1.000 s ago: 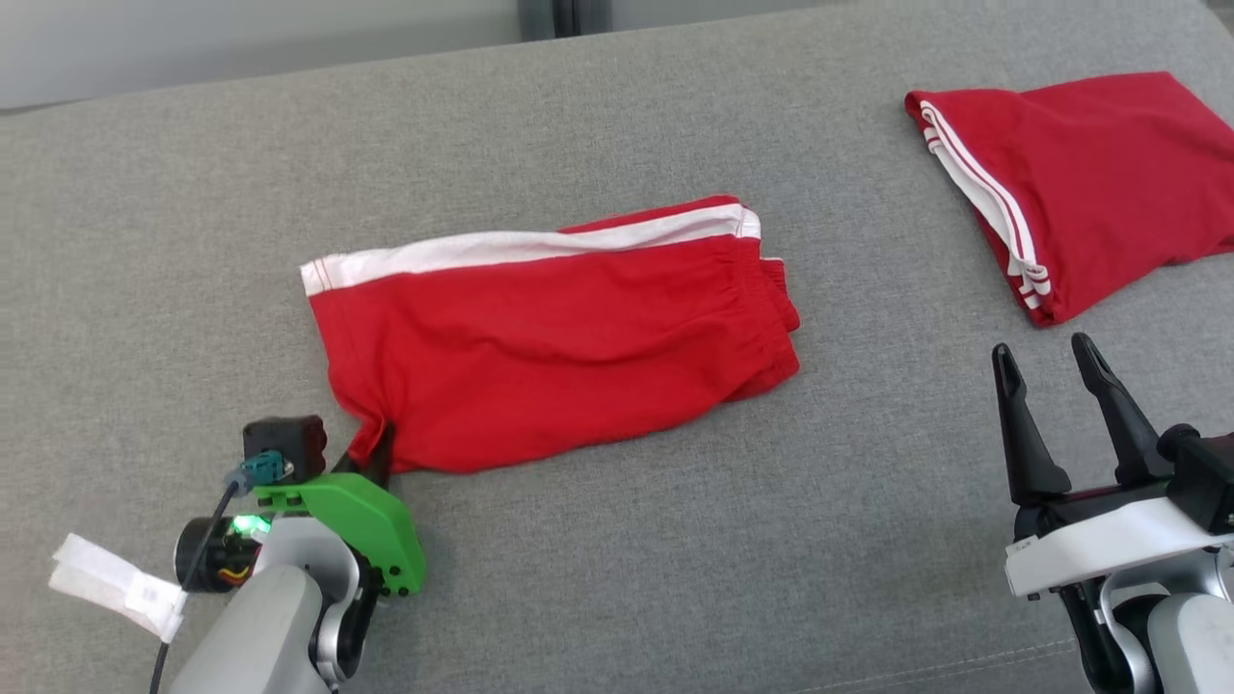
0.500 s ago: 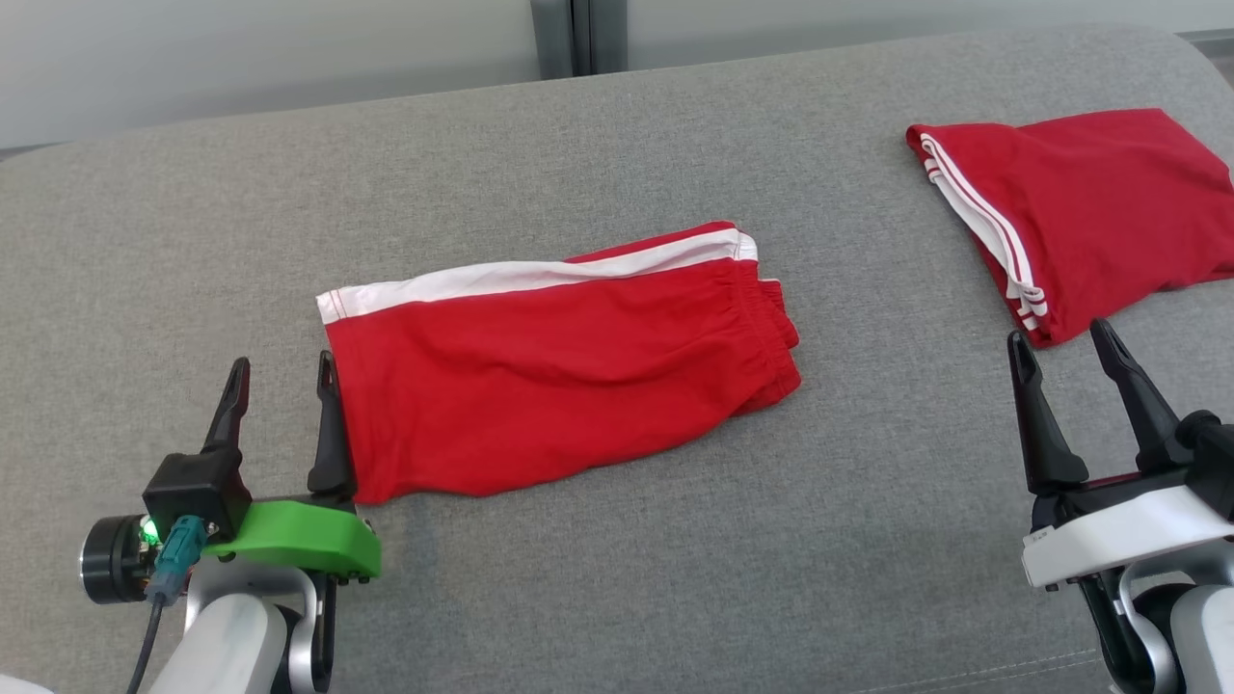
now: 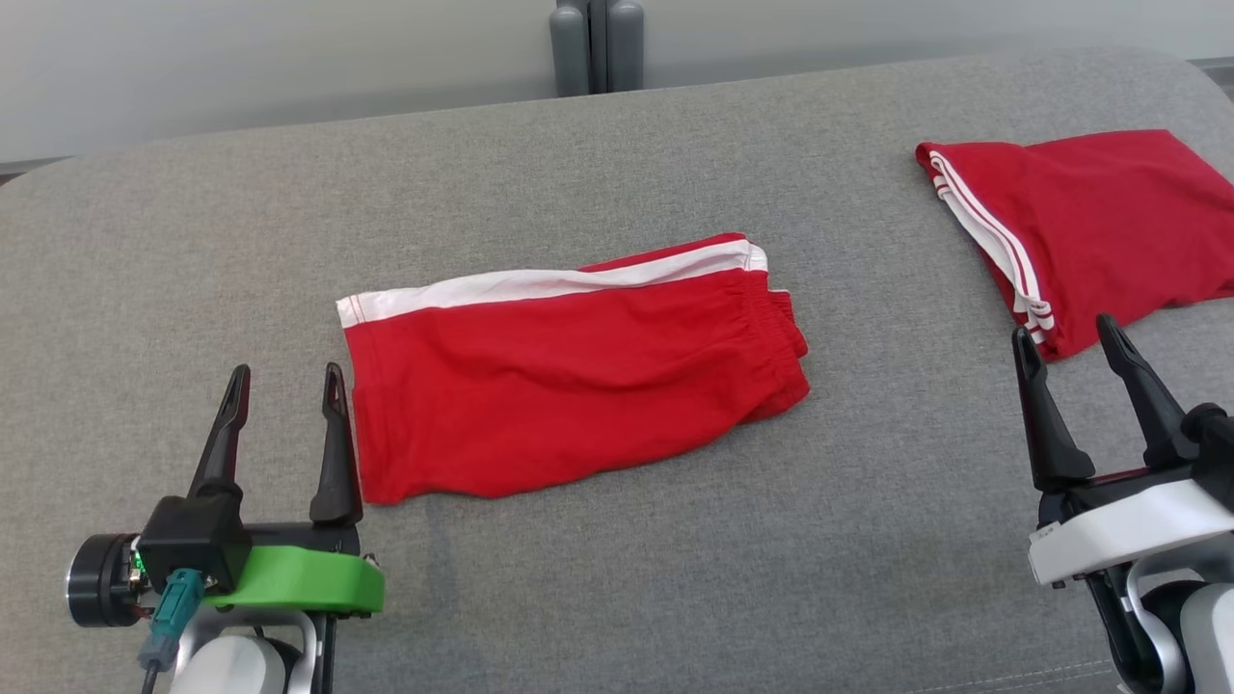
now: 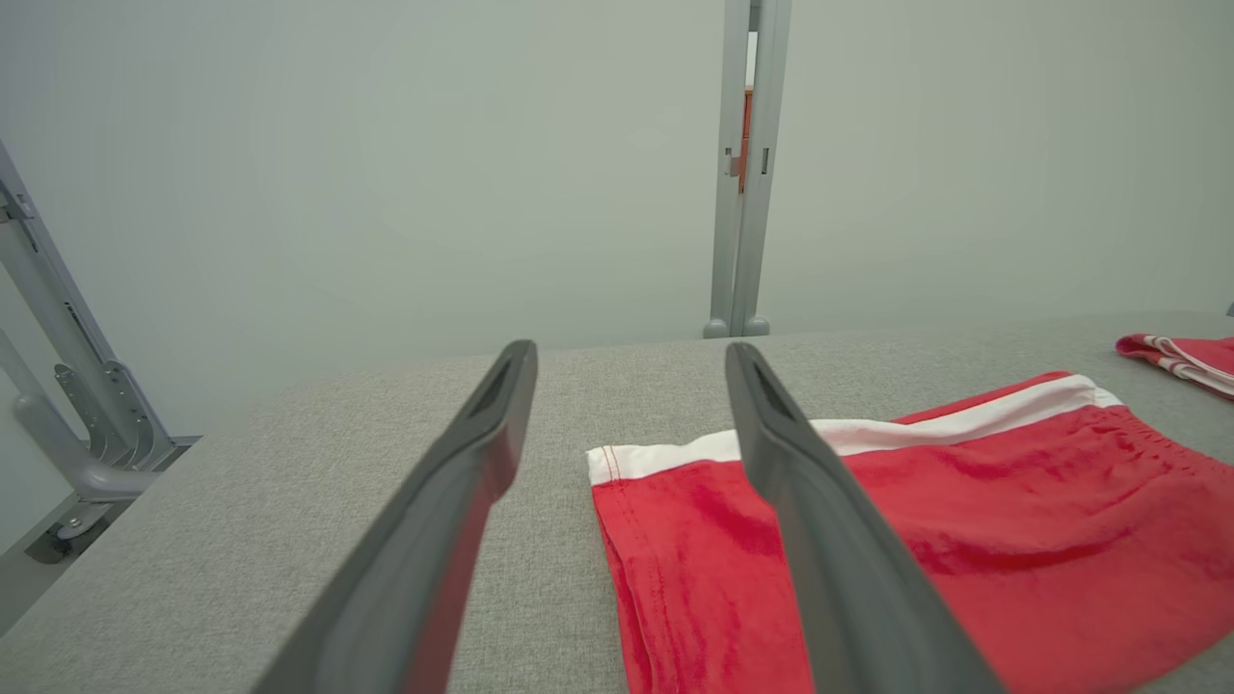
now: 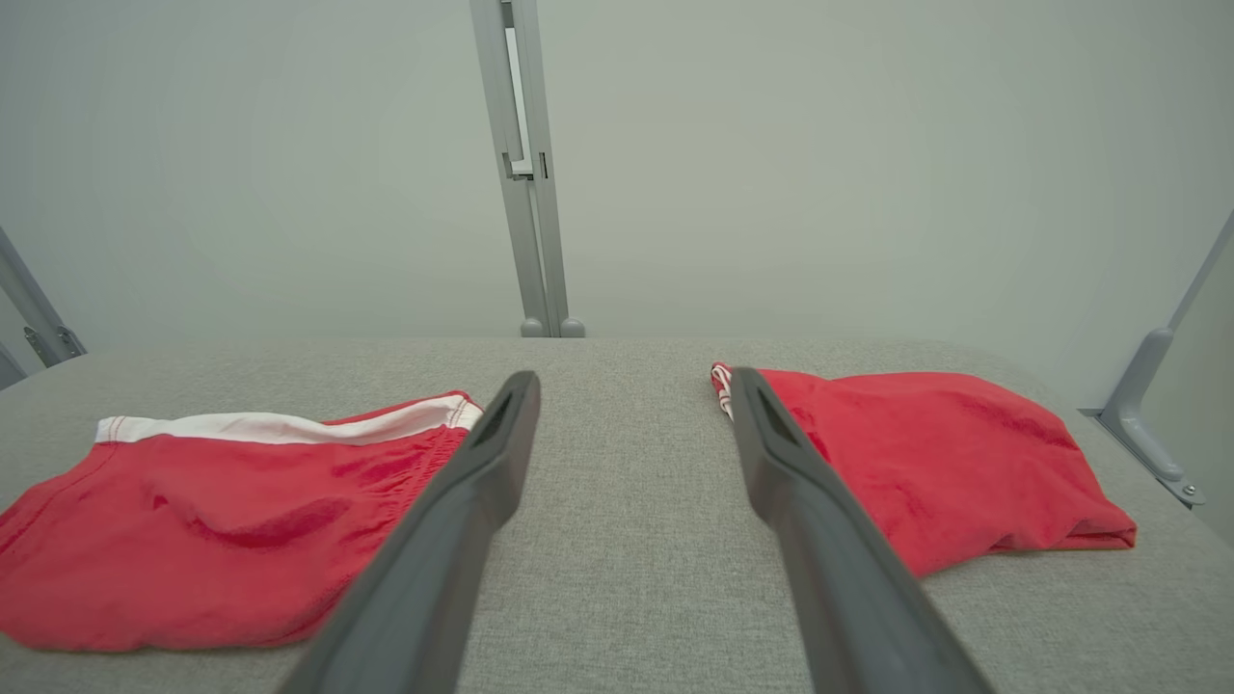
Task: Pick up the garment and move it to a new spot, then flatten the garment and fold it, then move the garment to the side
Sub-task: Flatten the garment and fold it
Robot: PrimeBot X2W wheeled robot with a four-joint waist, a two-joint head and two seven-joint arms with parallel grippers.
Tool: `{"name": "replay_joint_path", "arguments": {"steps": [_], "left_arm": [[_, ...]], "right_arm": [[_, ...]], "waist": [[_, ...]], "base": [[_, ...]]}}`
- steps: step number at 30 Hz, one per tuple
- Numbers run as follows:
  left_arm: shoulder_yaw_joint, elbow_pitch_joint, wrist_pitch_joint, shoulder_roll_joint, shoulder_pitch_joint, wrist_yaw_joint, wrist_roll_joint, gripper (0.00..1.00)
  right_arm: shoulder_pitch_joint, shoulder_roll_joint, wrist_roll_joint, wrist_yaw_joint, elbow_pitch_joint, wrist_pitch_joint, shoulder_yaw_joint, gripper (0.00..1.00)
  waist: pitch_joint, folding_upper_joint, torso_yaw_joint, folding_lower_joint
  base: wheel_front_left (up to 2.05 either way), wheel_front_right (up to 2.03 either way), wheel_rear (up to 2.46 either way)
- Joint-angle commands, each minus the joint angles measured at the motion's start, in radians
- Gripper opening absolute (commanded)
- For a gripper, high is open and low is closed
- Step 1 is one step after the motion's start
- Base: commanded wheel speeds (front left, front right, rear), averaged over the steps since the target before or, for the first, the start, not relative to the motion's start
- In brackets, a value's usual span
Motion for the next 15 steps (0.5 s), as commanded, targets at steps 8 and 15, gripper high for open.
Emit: {"name": "replay_joint_path", "arguments": {"steps": [8,15], "left_arm": [[0.002,-0.027,-0.002,-0.003,-0.046,-0.012,0.016,1.00],[-0.006,-0.027,-0.003,-0.047,-0.123,-0.032,0.045,1.00]], "right_arm": [[-0.033,-0.027,0.024,-0.002,0.034,0.019,0.008,1.00],[-0.156,-0.044,0.052,-0.002,0.166,0.028,0.127,1.00]], "waist": [[0.069,0.0000,0.049,0.0000],[0.155,0.0000,0.122,0.0000]], "base": [[0.00,0.00,0.00],[0.00,0.00,0.00]]}}
